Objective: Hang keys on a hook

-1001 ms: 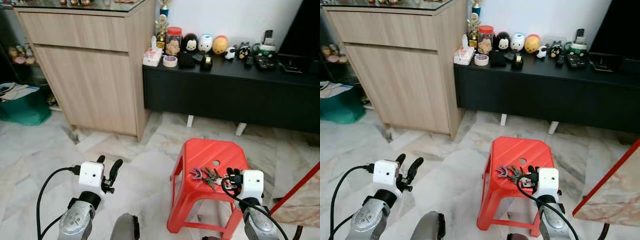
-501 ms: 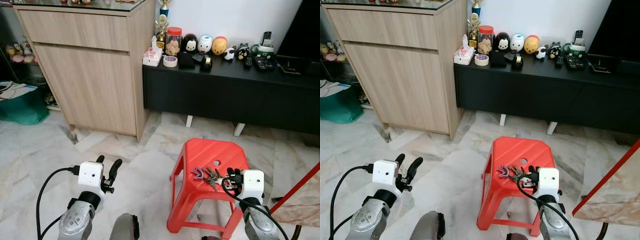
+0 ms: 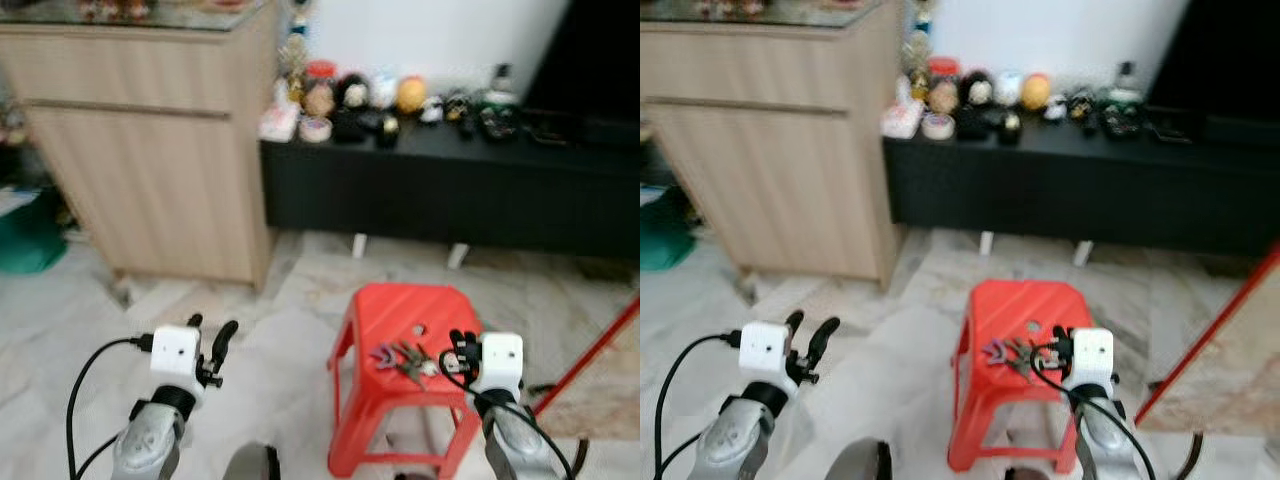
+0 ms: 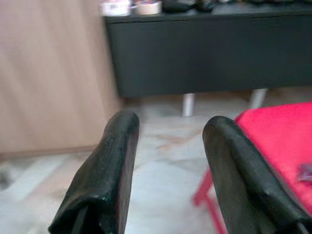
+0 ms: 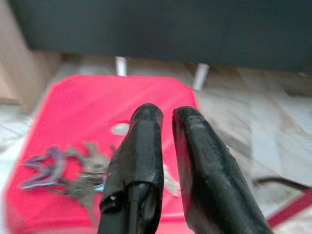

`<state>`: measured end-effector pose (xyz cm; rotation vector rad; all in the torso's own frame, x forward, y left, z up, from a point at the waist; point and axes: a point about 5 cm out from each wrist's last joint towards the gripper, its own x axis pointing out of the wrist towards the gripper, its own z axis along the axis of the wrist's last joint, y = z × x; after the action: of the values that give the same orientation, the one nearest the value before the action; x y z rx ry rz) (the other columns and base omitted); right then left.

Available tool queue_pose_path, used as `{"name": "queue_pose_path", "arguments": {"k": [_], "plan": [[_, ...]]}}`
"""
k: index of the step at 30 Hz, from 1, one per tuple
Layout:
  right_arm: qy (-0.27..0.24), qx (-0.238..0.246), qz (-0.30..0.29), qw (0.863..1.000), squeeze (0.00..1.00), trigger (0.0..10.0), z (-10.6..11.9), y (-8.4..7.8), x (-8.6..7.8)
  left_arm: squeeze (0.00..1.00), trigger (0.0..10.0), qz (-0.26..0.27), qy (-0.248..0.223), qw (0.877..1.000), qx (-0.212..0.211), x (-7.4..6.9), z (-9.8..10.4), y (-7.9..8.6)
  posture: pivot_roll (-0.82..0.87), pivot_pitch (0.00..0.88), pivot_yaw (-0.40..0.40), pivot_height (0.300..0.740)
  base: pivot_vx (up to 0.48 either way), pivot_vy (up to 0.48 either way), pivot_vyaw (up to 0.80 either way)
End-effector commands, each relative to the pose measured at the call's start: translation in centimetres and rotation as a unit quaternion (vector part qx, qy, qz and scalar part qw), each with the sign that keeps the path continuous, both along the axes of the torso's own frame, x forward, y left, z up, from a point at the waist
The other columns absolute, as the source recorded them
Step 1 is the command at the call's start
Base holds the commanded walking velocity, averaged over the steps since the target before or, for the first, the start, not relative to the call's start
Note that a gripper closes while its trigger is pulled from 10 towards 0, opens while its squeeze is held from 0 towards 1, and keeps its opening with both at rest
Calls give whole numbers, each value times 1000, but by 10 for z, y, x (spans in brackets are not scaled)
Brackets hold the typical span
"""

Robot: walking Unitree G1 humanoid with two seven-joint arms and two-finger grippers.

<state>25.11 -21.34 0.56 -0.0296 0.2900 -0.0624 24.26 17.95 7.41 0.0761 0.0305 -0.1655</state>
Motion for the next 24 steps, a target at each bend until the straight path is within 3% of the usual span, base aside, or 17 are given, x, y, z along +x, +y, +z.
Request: {"name": "queue_pose_path", "arguments": {"k": [1,13,24], "plan": [[-11,8,5,1000,0,10000,4,7,7,0,10000,12,4,1000,8,-1,0,10,73,0,-50,621,322,0,0],[-11,8,1,1000,0,10000,4,6,8,0,10000,10,2,1000,13,-1,1,10,78,0,-47,621,326,0,0],[-6,7,50,999,0,10000,9,3,16,0,10000,17,2,1000,15,-5,3,15,81,0,-43,621,0,0,0]]}}
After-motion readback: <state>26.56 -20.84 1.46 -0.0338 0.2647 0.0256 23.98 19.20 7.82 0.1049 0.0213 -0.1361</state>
